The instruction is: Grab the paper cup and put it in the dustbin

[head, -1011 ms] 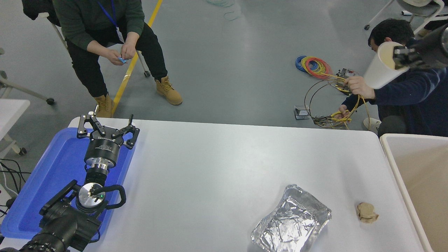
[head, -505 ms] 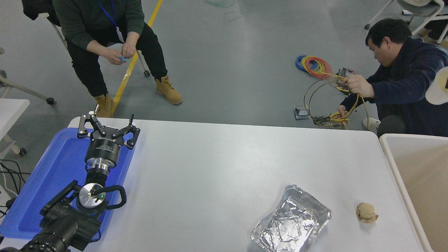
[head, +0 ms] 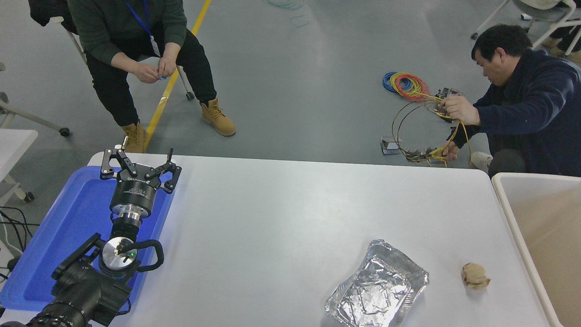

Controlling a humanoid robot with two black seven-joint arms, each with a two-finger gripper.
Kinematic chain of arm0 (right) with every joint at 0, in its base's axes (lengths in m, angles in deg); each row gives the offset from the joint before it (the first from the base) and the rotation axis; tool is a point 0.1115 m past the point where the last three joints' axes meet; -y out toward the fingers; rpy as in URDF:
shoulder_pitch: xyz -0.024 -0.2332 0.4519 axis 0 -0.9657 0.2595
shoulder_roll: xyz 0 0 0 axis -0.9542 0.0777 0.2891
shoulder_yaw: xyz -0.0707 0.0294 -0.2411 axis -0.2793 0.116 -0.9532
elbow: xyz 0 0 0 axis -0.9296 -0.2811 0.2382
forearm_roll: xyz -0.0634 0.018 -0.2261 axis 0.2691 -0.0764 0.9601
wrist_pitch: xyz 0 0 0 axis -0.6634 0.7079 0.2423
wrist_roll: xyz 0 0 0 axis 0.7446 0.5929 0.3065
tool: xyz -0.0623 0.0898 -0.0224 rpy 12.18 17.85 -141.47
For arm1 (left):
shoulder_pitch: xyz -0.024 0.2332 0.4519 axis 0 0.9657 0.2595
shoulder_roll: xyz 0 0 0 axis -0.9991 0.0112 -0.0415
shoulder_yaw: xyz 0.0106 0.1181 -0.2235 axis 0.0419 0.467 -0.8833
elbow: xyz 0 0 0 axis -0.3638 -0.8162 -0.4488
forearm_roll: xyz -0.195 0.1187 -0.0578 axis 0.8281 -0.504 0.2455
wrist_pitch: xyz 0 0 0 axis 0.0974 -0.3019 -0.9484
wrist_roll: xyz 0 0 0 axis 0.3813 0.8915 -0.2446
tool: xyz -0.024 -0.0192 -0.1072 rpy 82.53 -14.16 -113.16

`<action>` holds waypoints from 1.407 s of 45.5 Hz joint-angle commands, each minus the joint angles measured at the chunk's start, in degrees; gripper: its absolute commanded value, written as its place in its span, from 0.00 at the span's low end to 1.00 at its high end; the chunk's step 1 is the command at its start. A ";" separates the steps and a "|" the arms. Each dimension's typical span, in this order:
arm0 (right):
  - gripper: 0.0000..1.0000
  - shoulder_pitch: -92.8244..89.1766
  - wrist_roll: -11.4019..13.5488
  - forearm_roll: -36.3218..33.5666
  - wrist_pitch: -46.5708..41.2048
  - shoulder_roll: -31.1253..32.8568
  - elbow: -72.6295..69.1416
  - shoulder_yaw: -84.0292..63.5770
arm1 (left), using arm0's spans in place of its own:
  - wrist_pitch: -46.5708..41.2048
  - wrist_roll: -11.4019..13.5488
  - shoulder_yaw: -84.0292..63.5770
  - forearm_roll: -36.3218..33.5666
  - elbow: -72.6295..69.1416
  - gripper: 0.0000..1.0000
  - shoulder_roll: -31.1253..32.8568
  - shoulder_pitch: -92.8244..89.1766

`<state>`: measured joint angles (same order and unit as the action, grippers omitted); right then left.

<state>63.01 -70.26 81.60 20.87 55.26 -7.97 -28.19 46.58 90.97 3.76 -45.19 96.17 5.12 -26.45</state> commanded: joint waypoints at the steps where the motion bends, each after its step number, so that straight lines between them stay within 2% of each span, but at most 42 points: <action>1: 0.00 -9.03 2.00 -0.65 3.19 -2.12 0.85 5.26 | 0.00 0.02 0.00 0.00 0.00 1.00 -0.04 0.00; 31: 0.00 -11.41 2.44 -1.10 4.33 -4.05 0.85 5.96 | 0.00 0.02 0.00 0.00 0.00 1.00 -0.04 0.00; 34: 0.24 -11.41 2.70 -1.45 4.33 -4.05 0.94 5.96 | 0.00 0.02 0.00 0.00 0.00 1.00 -0.04 0.00; 37: 0.36 -11.41 2.70 -1.54 4.42 -3.97 0.94 5.88 | 0.00 0.02 0.00 0.00 0.00 1.00 -0.04 0.00; 44: 0.78 -10.88 2.70 -1.62 4.86 -4.05 0.85 5.79 | 0.00 0.02 0.00 0.00 0.00 1.00 -0.04 0.00; 45: 0.85 -10.79 2.70 -1.62 5.29 -4.05 0.85 5.79 | 0.00 0.02 0.00 0.00 0.00 1.00 0.05 0.00; 46: 0.98 -10.71 2.70 -1.71 6.17 -4.05 0.85 5.79 | 0.00 0.02 0.00 0.00 0.00 1.00 0.05 0.00; 64: 1.00 -6.40 2.70 -1.62 6.79 -4.58 0.76 5.79 | 0.00 0.02 0.00 0.00 0.00 1.00 0.05 0.00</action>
<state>53.89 -67.58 80.01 27.40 51.10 -7.20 -22.37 46.58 90.99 3.77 -45.19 96.17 5.13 -26.45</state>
